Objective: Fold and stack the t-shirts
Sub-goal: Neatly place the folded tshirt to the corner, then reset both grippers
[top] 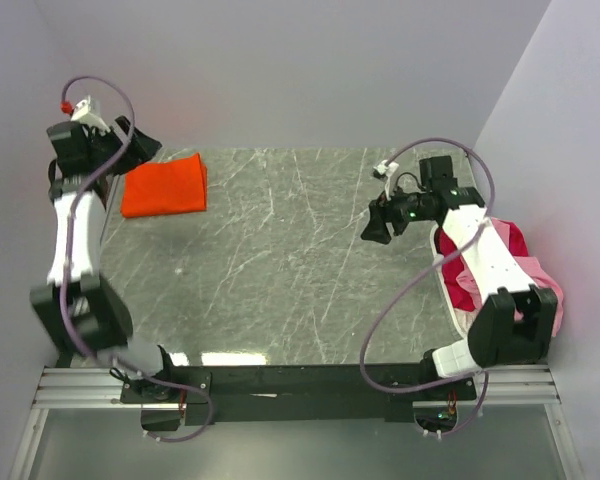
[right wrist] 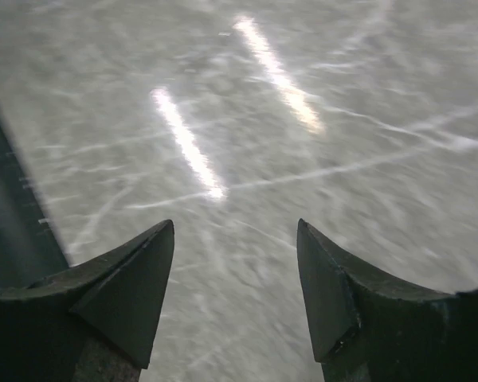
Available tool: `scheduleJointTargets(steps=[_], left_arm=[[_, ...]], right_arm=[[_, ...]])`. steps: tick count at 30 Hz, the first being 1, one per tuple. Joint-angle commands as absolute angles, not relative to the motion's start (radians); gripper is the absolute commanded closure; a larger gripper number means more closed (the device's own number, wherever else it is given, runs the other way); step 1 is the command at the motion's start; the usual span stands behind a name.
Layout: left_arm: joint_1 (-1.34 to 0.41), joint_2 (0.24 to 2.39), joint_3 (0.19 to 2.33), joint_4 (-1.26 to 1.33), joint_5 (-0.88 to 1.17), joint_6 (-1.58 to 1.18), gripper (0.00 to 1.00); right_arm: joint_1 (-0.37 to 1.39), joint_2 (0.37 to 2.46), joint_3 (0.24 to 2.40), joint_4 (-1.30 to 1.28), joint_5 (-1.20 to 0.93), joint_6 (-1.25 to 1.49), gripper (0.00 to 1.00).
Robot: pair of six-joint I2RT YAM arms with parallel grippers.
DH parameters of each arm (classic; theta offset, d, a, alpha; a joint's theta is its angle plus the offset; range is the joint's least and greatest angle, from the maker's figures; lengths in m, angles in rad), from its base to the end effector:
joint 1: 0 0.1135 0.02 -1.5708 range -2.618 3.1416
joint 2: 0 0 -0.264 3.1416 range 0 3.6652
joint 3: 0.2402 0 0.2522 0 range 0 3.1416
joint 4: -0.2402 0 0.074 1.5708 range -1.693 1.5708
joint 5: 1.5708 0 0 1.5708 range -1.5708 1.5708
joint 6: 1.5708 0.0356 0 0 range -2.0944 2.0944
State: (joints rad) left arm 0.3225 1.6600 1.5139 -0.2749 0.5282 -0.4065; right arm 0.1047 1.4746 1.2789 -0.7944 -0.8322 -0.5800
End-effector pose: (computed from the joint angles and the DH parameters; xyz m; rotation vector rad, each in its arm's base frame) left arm 0.3758 0.1067 0.3573 -0.3752 1.9400 -0.5788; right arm 0.2959 0.0576 0.3056 -1.0466 2.0420 0.8170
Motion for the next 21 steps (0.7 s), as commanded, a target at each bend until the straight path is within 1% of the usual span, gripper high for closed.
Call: scheduleJointTargets(steps=[1, 2, 3, 4, 5, 6, 7, 8, 10, 11, 12, 13, 14, 16, 17, 21], left_arm=[[0.308, 1.412, 1.254, -0.189, 0.379, -0.374, 0.12], [0.308, 1.361, 1.199, -0.136, 0.377, -0.393, 0.04], [0.307, 1.309, 1.149, -0.120, 0.359, -0.411, 0.00], [0.308, 1.260, 1.050, -0.097, 0.347, -0.438, 0.00], [0.310, 1.173, 1.007, -0.063, 0.342, -0.490, 0.01], [0.311, 1.132, 0.965, -0.034, 0.345, -0.506, 0.01], [0.311, 1.097, 0.895, -0.009, 0.423, -0.509, 0.01], [0.311, 1.047, 0.873, -0.008, 0.470, -0.514, 0.00], [0.307, 1.013, 0.835, 0.031, 0.562, -0.514, 0.01], [0.267, 0.991, 0.834, 0.017, 0.560, -0.477, 0.01], [0.230, 0.983, 0.842, 0.003, 0.537, -0.445, 0.01], [0.182, 0.974, 0.871, -0.093, 0.447, -0.405, 0.00], [0.084, 0.973, 0.885, -0.130, 0.407, -0.326, 0.01], [0.005, 0.965, 0.900, -0.214, 0.318, -0.264, 0.01], [-0.068, 0.950, 0.894, -0.228, 0.242, -0.227, 0.01], [-0.129, 0.884, 0.816, -0.229, 0.195, -0.207, 0.01]], right_arm=[[0.080, 1.341, 1.223, -0.570, -0.637, -0.482, 0.27], [0.071, 1.316, 1.204, -0.534, -0.615, -0.463, 0.23], [0.058, 1.292, 1.189, -0.500, -0.588, -0.447, 0.18], [0.036, 1.243, 1.160, -0.427, -0.534, -0.393, 0.16], [0.020, 1.220, 1.146, -0.388, -0.506, -0.364, 0.16], [0.014, 1.177, 1.135, -0.356, -0.474, -0.329, 0.14], [0.005, 1.161, 1.126, -0.318, -0.369, -0.264, 0.13], [0.005, 1.143, 1.126, -0.315, -0.332, -0.249, 0.13], [0.005, 1.103, 1.124, -0.328, -0.261, -0.218, 0.12], [0.006, 1.086, 1.114, -0.322, -0.200, -0.206, 0.12], [0.005, 1.044, 1.100, -0.310, -0.157, -0.184, 0.11], [0.005, 1.016, 1.056, -0.275, -0.120, -0.143, 0.09], [0.005, 0.990, 1.028, -0.250, -0.044, -0.129, 0.06], [0.006, 0.911, 0.955, -0.189, 0.032, -0.076, 0.05], [0.005, 0.888, 0.934, -0.178, 0.075, -0.066, 0.05], [0.005, 0.799, 0.851, -0.127, 0.145, -0.043, 0.05]])
